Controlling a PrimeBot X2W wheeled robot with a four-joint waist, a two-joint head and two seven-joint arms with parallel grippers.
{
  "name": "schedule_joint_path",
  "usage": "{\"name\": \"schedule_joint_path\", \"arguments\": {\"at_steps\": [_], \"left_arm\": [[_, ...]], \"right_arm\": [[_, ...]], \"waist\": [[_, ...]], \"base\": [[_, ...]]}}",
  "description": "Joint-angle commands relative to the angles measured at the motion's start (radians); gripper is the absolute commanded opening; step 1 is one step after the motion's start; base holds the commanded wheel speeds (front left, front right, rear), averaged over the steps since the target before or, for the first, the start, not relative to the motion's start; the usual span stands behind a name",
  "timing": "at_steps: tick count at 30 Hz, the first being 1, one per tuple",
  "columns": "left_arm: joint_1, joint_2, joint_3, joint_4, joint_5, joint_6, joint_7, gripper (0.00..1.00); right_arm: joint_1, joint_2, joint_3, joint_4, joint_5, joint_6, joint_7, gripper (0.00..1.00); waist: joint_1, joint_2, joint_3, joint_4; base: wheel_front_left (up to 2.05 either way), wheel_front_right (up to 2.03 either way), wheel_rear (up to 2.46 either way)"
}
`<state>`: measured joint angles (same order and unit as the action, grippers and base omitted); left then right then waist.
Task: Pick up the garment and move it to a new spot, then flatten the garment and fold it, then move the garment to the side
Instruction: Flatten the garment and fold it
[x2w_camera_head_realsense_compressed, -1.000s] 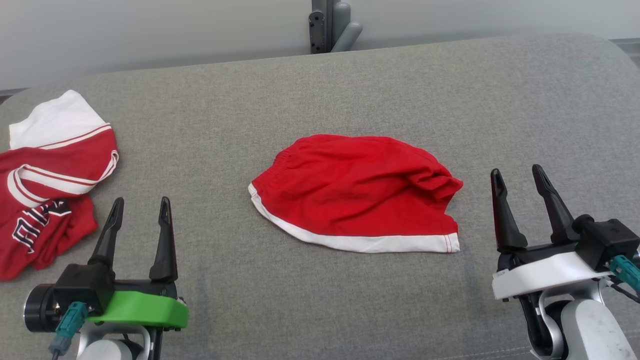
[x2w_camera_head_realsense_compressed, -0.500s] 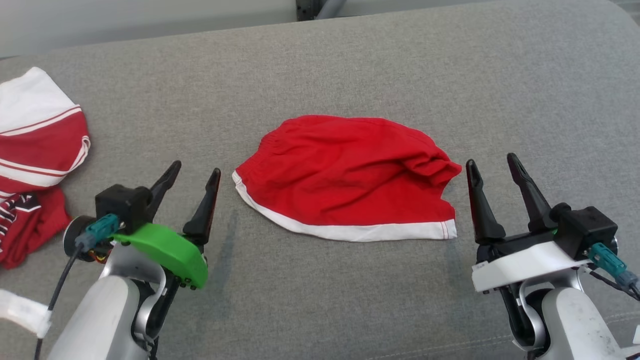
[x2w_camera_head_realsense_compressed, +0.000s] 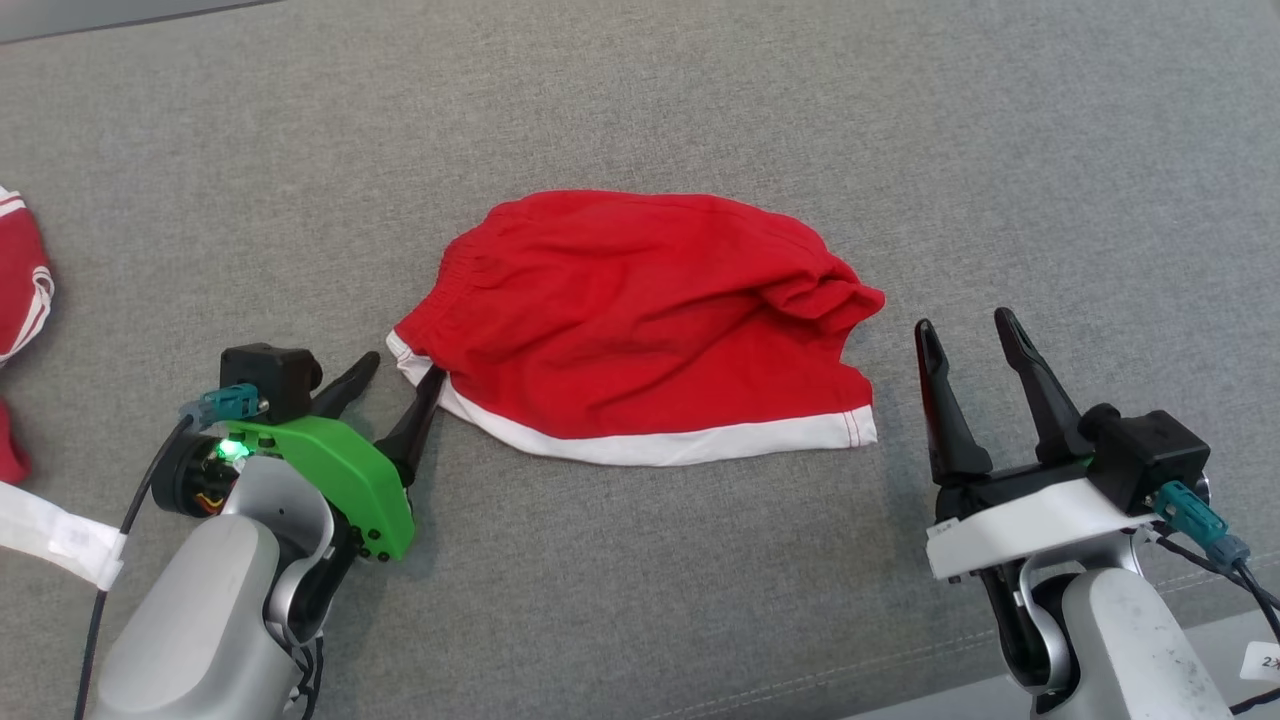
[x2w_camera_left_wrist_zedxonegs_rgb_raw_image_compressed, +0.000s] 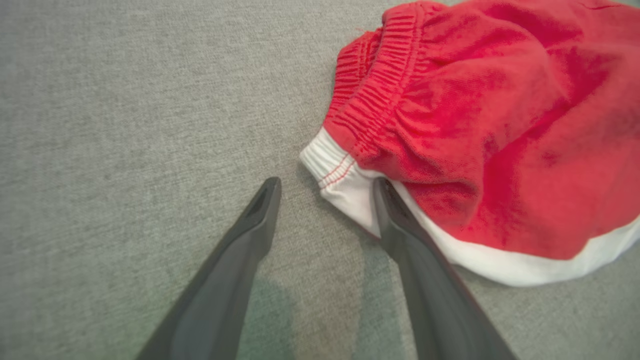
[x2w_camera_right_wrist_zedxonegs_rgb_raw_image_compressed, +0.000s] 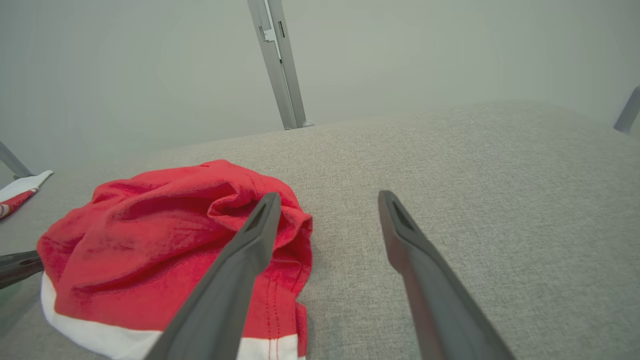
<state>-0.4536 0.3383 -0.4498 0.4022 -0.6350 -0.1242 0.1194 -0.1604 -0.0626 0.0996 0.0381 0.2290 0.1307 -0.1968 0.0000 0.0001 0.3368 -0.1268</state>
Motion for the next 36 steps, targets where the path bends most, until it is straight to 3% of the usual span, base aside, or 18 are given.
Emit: {"name": "schedule_joint_path", "arguments": {"at_steps": [1,2,7,15,21,22,23,24,30,36], "left_arm": [[-0.020,0.007,-0.004,0.005,-0.011,-0.006,-0.006,0.44],[-0.022,0.009,-0.012,0.011,-0.016,-0.007,-0.006,0.00],[-0.035,0.016,-0.037,0.030,-0.031,-0.006,-0.036,0.00],[-0.036,0.017,-0.059,0.014,-0.016,-0.007,-0.067,0.00],[-0.042,0.018,-0.061,0.002,-0.012,0.001,-0.079,0.00],[-0.043,0.018,-0.060,0.000,-0.008,0.003,-0.085,0.00],[-0.042,0.015,-0.061,-0.002,-0.008,0.005,-0.089,0.00],[-0.040,0.013,-0.060,-0.006,-0.011,0.008,-0.098,0.00],[-0.014,0.024,-0.040,-0.055,0.002,0.039,-0.154,0.00],[0.009,0.047,0.000,-0.220,0.036,0.120,-0.215,0.00]], "right_arm": [[-0.012,0.001,-0.004,0.005,0.004,0.000,-0.006,1.00],[-0.012,0.001,-0.005,0.008,0.002,0.000,-0.004,1.00],[0.012,-0.004,0.000,0.025,-0.020,0.000,0.018,1.00],[0.097,-0.013,0.096,0.042,-0.013,0.000,0.082,1.00],[0.057,-0.007,0.115,0.135,0.005,0.000,0.088,1.00],[0.047,-0.006,0.117,0.160,0.003,0.000,0.090,0.56],[0.038,-0.006,0.118,0.176,0.000,0.000,0.083,0.36],[0.029,-0.005,0.119,0.190,0.002,0.000,0.074,0.01],[0.005,-0.009,0.121,0.186,-0.002,0.000,0.016,0.00],[-0.031,-0.039,0.082,0.020,-0.023,0.000,-0.013,0.00]], "waist": [[0.0000,-0.0001,0.010,-0.007],[0.0000,-0.0001,0.012,-0.006],[0.0000,-0.0001,0.013,-0.001],[0.0000,-0.0001,0.014,0.021],[0.0000,-0.0001,0.026,0.028],[0.0000,-0.0001,0.028,0.030],[0.0000,-0.0001,0.028,0.034],[0.0000,-0.0001,0.029,0.039],[0.0000,-0.0001,0.023,0.048],[0.0000,-0.0001,-0.006,0.054]], "base": [[0.00,0.00,0.00],[0.00,0.00,0.00],[0.00,0.00,0.00],[0.00,0.00,0.00],[0.00,0.00,0.00],[0.00,0.00,0.00],[0.00,0.00,0.00],[0.00,0.00,0.00],[0.00,0.00,0.00],[0.00,0.00,0.00]]}}
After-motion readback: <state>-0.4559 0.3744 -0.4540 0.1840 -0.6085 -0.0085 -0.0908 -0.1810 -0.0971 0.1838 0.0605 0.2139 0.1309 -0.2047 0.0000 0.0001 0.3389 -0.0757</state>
